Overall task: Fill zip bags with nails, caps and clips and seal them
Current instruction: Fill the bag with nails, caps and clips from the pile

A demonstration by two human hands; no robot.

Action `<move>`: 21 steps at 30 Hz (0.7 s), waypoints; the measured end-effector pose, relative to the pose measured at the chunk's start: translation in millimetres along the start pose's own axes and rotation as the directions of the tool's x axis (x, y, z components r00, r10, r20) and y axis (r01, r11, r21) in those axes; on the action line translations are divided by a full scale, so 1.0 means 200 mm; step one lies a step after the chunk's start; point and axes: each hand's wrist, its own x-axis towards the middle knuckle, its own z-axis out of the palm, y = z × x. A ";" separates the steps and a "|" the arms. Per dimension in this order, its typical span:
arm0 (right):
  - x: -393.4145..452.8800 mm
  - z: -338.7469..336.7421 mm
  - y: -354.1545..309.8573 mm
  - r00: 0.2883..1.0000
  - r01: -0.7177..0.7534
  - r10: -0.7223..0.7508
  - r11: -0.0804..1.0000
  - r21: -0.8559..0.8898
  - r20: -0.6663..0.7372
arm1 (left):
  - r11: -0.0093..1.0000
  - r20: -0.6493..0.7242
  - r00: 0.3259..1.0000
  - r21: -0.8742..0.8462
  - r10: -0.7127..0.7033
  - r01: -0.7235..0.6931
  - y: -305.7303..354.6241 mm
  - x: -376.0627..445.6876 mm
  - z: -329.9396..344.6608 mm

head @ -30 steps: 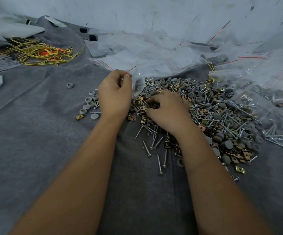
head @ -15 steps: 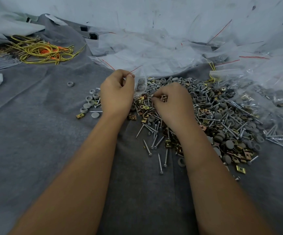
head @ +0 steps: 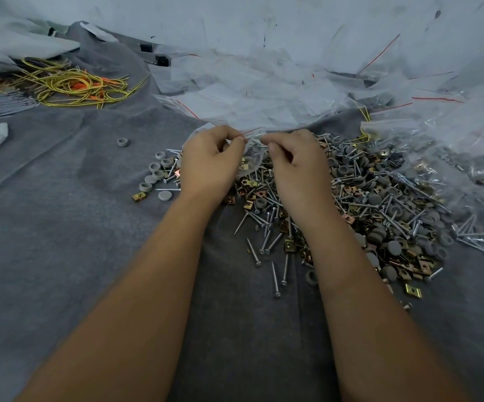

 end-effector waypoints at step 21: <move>0.00 -0.06 0.02 0.909 -0.167 0.311 0.882 -0.441 0.278 | 0.999 -0.083 0.996 -0.036 -0.032 0.029 -0.03 0.03 0.00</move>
